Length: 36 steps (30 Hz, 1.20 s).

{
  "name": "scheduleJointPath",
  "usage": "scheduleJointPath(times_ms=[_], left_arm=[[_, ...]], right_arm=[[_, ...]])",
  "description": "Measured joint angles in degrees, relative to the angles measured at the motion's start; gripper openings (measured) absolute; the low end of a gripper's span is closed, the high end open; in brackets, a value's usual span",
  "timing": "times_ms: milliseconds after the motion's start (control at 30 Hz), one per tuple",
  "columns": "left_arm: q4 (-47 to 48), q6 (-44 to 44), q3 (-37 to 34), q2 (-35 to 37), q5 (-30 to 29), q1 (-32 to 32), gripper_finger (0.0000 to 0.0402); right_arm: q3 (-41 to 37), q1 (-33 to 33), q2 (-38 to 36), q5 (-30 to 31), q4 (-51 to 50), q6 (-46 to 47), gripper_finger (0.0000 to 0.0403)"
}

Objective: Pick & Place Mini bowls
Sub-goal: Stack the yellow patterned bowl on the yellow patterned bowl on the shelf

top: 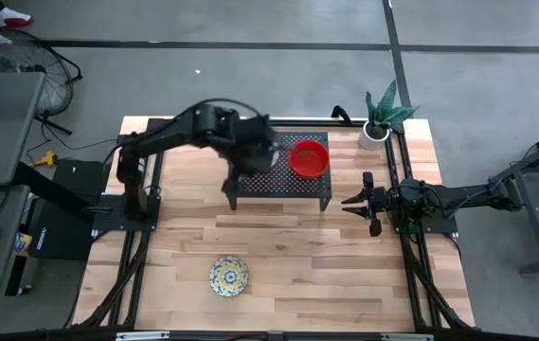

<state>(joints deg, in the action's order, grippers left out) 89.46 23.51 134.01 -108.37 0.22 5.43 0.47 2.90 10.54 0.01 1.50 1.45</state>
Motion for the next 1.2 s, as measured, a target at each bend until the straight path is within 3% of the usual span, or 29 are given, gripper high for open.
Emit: scheduleJointPath(times_ms=[267, 533, 800, 1200], left_arm=[[0.31, -4.09, -5.84, 6.33, -0.81, -9.76, 0.0000], [-0.28, -11.82, -24.05, 12.76, -3.81, -20.79, 0.0000], [-7.20, -20.00, -42.78, 17.96, -5.27, -29.28, 0.0000], [-19.98, -45.50, -59.94, 23.50, -4.32, -34.90, 0.0000]], right_arm=[[0.02, 0.00, 0.11, 0.00, 0.00, 0.00, 0.0073], [0.00, 0.00, 0.33, 0.00, 0.00, 0.00, 0.0073], [0.00, 0.00, 0.69, 0.01, 0.00, 0.00, 0.0073], [0.00, 0.00, 0.70, 0.00, 0.00, 0.00, 0.0073]])
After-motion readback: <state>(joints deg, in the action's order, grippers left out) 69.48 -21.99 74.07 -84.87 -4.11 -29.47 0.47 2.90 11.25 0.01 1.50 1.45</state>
